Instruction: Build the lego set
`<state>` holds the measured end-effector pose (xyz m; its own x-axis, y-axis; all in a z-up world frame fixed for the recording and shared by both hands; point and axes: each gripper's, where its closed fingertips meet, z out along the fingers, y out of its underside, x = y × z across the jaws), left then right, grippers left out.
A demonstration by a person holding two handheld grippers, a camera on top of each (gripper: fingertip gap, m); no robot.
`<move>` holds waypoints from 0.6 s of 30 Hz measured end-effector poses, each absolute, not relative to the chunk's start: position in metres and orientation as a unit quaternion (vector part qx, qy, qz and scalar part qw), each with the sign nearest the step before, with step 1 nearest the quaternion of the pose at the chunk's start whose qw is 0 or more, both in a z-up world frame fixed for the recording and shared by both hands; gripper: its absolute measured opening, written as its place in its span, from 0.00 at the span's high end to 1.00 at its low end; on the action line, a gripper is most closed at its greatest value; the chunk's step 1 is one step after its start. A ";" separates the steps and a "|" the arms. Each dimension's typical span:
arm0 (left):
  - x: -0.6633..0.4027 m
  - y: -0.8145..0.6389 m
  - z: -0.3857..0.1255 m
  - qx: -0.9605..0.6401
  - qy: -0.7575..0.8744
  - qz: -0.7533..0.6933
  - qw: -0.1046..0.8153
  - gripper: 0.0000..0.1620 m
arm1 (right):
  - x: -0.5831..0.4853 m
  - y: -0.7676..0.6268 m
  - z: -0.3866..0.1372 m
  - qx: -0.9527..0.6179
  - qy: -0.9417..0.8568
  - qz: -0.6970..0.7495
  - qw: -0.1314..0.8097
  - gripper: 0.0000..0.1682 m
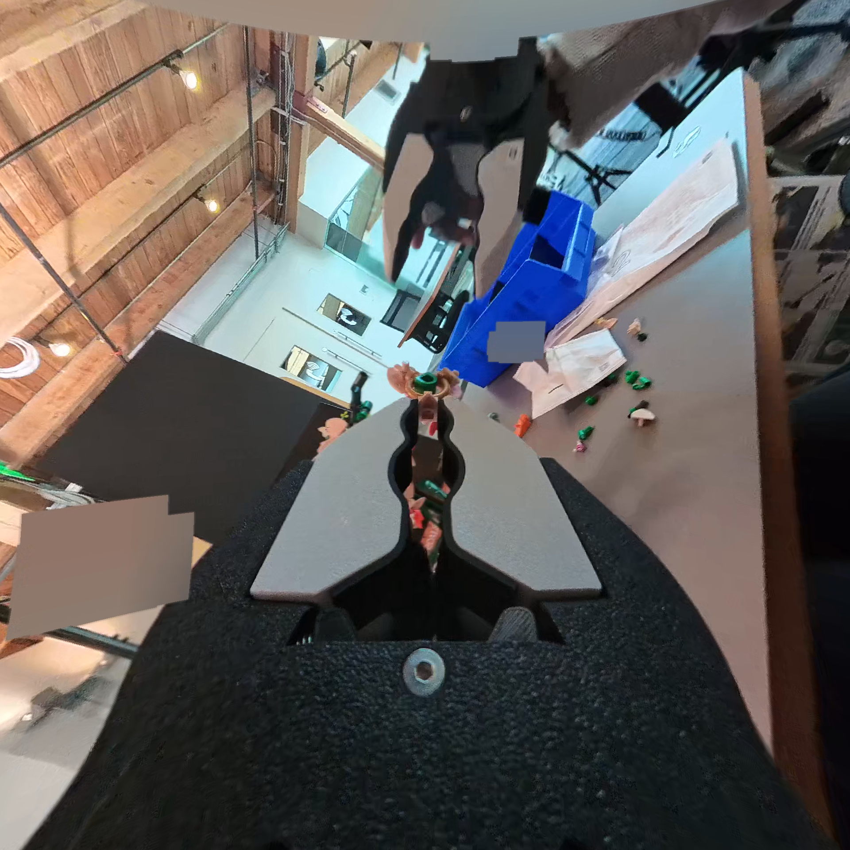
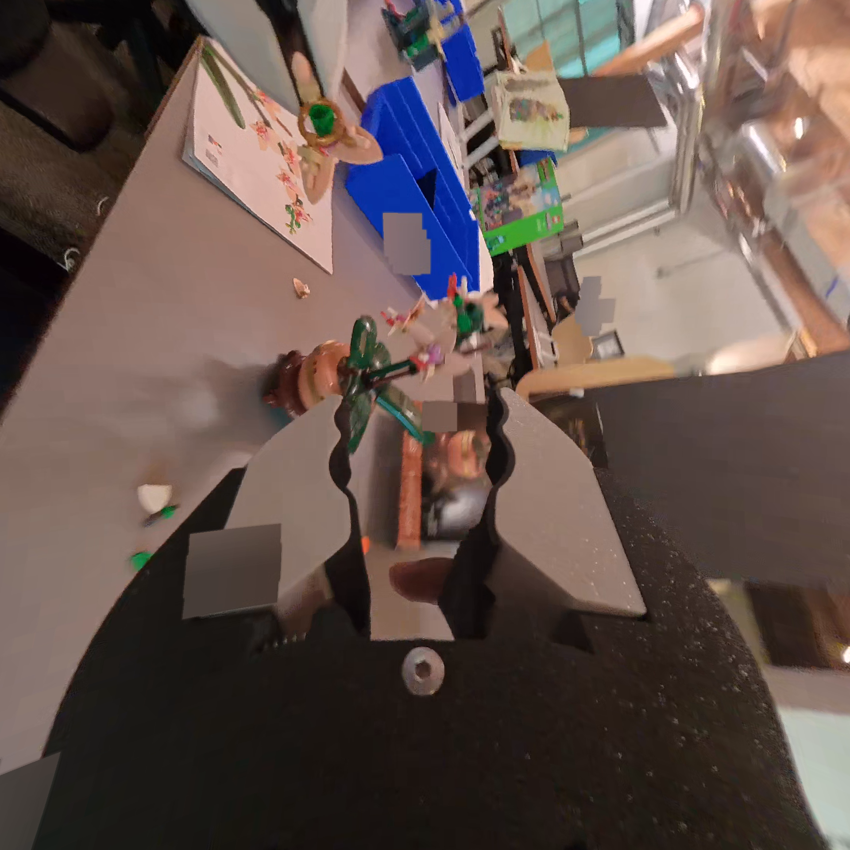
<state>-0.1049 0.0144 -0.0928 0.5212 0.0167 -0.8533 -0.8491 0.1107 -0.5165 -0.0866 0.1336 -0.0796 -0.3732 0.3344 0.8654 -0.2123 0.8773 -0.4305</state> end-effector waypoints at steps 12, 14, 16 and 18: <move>-0.077 0.043 -0.105 -0.631 0.264 0.204 0.700 0.96 | 0.180 0.235 -0.167 -0.383 -0.657 0.391 0.519 0.78; -0.071 0.052 -0.101 -0.641 0.241 0.173 0.708 0.96 | 0.222 0.258 -0.206 -0.448 -0.607 0.418 0.506 0.81; -0.064 0.063 -0.099 -0.650 0.224 0.147 0.711 0.96 | 0.255 0.276 -0.251 -0.515 -0.541 0.451 0.488 0.85; -0.055 0.077 -0.096 -0.657 0.215 0.136 0.710 0.96 | 0.277 0.291 -0.314 -0.585 -0.472 0.468 0.465 0.83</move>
<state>-0.0551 0.0771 -0.0962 0.8704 -0.0899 -0.4841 -0.4756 0.1009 -0.8738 0.2773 0.2907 -0.3142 0.1167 0.9871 -0.1097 0.1172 -0.1234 -0.9854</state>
